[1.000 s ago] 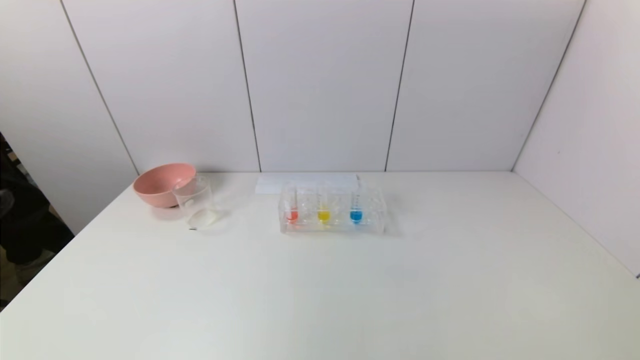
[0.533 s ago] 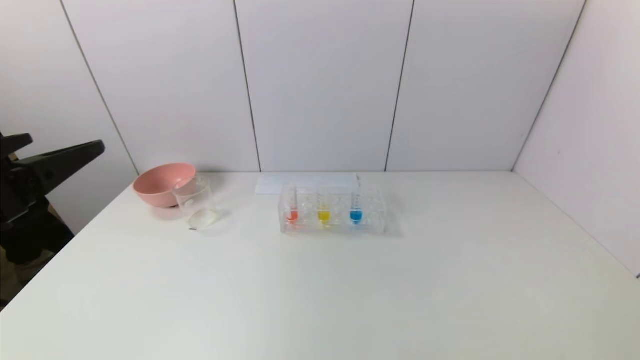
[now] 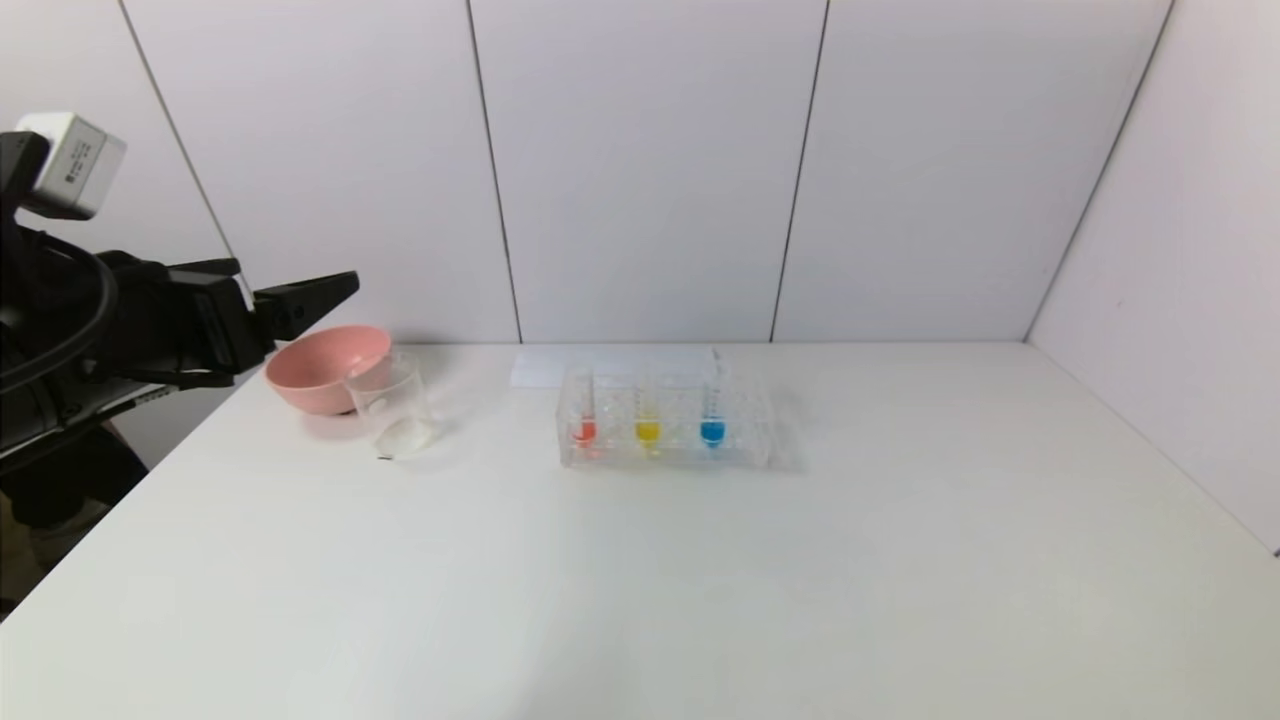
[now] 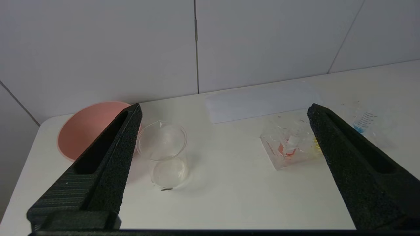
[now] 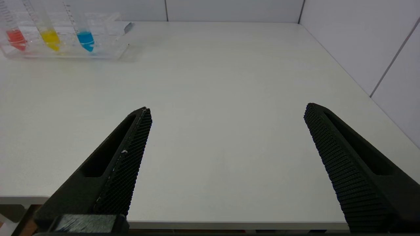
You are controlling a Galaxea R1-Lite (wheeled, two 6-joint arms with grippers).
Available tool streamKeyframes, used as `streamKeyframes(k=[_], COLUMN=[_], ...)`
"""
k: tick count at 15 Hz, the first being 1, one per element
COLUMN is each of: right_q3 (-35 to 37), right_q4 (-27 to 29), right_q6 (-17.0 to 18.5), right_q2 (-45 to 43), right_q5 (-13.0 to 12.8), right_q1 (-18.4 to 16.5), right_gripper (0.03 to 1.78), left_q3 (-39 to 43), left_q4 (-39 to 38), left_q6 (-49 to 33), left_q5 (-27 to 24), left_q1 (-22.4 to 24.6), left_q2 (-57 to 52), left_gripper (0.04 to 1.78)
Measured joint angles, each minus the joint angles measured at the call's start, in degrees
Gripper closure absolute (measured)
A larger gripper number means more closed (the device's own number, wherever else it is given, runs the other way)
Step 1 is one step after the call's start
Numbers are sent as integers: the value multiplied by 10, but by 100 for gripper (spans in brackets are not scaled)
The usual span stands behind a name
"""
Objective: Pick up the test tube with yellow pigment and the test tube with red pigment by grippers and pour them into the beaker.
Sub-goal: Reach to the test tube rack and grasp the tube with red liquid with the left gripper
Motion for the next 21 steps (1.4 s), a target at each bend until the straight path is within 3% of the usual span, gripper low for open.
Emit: streamKeyframes(k=[5,15,21], right_q3=[0,0,0], right_q4=[0,0,0], right_q6=[0,0,0], right_q2=[0,0,0], right_q5=[0,0,0], right_q1=[0,0,0], right_gripper=[11,11,11], left_q3=[5,32,75], left_q4=[-86,-211,-368], left_q6=[-3,-1,-3], left_q5=[-2,3,17], left_q1=[-16,-94,-127], left_q2=[80,185,256], left_gripper=[6,6,6])
